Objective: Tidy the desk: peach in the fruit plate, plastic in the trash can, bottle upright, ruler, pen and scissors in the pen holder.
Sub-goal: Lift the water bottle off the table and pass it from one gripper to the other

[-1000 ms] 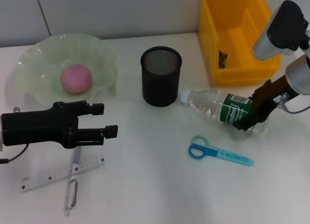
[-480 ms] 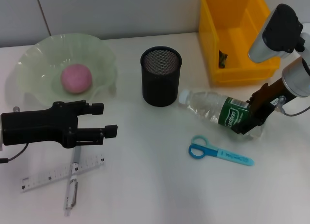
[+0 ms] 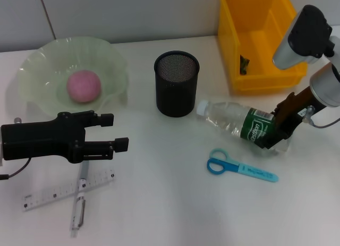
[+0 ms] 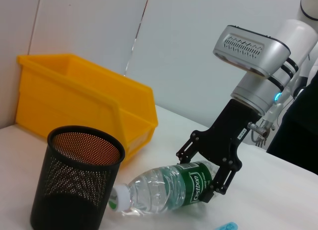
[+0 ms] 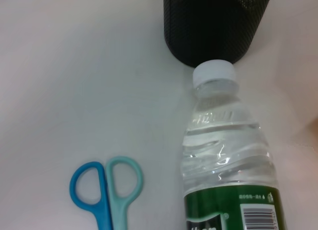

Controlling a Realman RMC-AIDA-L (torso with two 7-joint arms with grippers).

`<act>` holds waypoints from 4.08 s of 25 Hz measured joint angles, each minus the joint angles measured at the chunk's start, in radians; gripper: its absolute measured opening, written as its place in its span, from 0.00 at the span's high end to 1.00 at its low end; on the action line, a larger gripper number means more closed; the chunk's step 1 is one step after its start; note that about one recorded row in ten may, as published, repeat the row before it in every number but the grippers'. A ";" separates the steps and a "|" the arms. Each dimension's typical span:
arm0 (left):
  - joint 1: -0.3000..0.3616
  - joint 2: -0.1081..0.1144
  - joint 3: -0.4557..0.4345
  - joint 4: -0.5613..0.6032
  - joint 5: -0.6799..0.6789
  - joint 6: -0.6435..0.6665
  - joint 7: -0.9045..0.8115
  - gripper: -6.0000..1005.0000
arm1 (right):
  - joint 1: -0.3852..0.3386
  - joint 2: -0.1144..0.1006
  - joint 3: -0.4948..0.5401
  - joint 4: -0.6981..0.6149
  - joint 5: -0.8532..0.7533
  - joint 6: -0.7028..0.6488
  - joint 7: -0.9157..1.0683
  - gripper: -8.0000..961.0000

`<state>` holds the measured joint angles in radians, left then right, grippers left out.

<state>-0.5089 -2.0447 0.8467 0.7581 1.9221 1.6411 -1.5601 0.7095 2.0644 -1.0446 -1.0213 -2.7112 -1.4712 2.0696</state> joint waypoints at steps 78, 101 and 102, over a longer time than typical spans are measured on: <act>-0.002 -0.004 -0.009 0.000 -0.006 0.000 -0.009 0.17 | 0.130 -0.001 -0.053 0.085 -0.203 0.030 0.121 0.20; -0.004 -0.001 -0.009 0.003 -0.006 -0.002 -0.009 0.17 | 0.159 0.000 -0.074 0.178 -0.208 0.097 0.129 0.20; -0.004 0.000 -0.009 0.003 -0.006 -0.003 -0.009 0.17 | 0.159 0.000 -0.074 0.181 -0.208 0.099 0.129 0.20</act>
<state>-0.5131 -2.0451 0.8376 0.7614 1.9159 1.6385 -1.5693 0.8686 2.0648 -1.1183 -0.8400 -2.9190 -1.3724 2.1982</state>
